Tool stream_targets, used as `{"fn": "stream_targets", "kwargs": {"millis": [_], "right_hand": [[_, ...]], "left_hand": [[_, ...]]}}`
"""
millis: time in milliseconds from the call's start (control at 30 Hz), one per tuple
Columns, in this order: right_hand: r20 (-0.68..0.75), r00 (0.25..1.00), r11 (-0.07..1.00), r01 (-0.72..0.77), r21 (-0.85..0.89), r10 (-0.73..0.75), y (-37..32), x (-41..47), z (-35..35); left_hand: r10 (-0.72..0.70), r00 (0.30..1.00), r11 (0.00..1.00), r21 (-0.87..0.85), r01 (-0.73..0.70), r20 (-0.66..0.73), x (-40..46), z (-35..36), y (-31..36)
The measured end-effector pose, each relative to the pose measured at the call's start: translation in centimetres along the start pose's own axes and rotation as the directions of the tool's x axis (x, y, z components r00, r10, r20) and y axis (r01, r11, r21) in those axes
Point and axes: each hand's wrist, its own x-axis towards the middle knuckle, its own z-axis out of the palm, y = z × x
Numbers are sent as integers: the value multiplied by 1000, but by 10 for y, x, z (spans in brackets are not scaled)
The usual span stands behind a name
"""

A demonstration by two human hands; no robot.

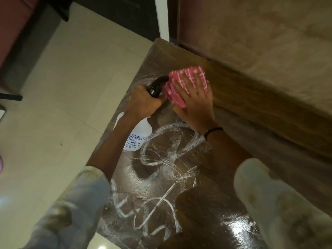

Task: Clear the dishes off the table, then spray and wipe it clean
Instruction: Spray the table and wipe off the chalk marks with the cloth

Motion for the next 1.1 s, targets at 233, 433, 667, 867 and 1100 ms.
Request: {"fn": "stream_targets", "kwargs": {"millis": [233, 433, 667, 867, 1100], "right_hand": [[19, 991, 989, -134, -54, 136, 45, 11, -10], [28, 983, 982, -183, -37, 184, -8, 49, -2], [38, 987, 986, 157, -55, -155, 34, 15, -6], [46, 997, 996, 72, -59, -70, 40, 19, -8], [18, 999, 998, 48, -50, -47, 35, 23, -5]], "left_hand": [[-16, 1000, 999, -32, 16, -10, 0, -2, -3], [26, 1000, 1000, -5, -25, 11, 2, 0, -5], [48, 999, 999, 2, -48, -12, 11, -5, -3], [25, 996, 998, 67, -19, -82, 37, -19, -3], [-14, 997, 1000, -11, 14, -78, 48, -25, -8]]}}
